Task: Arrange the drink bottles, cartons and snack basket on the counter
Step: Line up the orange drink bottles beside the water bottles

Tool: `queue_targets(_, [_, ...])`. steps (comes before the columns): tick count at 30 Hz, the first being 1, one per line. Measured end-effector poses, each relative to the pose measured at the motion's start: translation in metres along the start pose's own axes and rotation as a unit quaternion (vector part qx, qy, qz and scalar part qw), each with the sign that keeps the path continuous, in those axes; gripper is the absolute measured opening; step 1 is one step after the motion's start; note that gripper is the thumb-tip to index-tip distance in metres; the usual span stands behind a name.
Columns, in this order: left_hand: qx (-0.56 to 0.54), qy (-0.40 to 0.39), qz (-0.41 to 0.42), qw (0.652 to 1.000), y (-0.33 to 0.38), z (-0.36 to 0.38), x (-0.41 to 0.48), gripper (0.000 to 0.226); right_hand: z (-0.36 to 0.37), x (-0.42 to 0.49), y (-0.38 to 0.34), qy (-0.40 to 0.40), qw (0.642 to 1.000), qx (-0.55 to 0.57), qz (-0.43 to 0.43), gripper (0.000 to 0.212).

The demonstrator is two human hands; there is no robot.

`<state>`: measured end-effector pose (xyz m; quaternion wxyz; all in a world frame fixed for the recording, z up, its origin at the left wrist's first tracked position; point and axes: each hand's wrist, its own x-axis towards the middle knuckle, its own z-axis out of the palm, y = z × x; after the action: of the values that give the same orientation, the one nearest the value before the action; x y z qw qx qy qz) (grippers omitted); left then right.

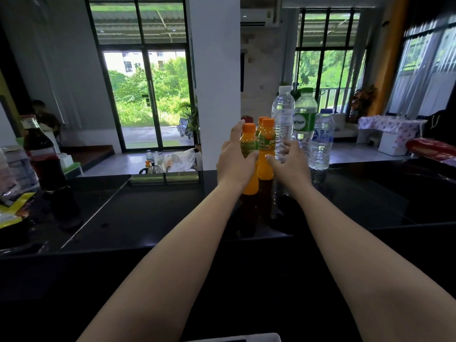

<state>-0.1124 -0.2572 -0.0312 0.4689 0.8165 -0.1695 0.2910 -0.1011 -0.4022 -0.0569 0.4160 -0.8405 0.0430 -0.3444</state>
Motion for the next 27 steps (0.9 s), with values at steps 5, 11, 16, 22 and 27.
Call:
queue_targets(5, [-0.001,-0.028,-0.023,0.999,0.011,0.015,0.007,0.069,-0.016,-0.008,0.009,-0.111,0.992,0.056,0.005,0.074])
queue_targets(11, [-0.041,-0.082,-0.016,0.996,0.025,0.03,0.005,0.072,-0.02,-0.014,0.015,-0.136,0.99,0.025,-0.031,0.066])
queue_targets(16, [-0.07,-0.108,-0.013,0.992,0.025,0.028,0.002,0.072,-0.016,-0.012,0.017,-0.101,0.995,-0.024,0.006,0.056])
queue_targets(22, [-0.061,-0.145,-0.025,0.987,0.015,0.023,-0.002,0.053,-0.005,-0.012,0.012,-0.069,0.996,-0.056,0.018,0.05])
queue_targets(27, [-0.056,-0.149,-0.012,0.987,0.011,0.024,-0.003,0.047,0.001,-0.011,0.009,-0.061,0.996,-0.065,0.01,0.045])
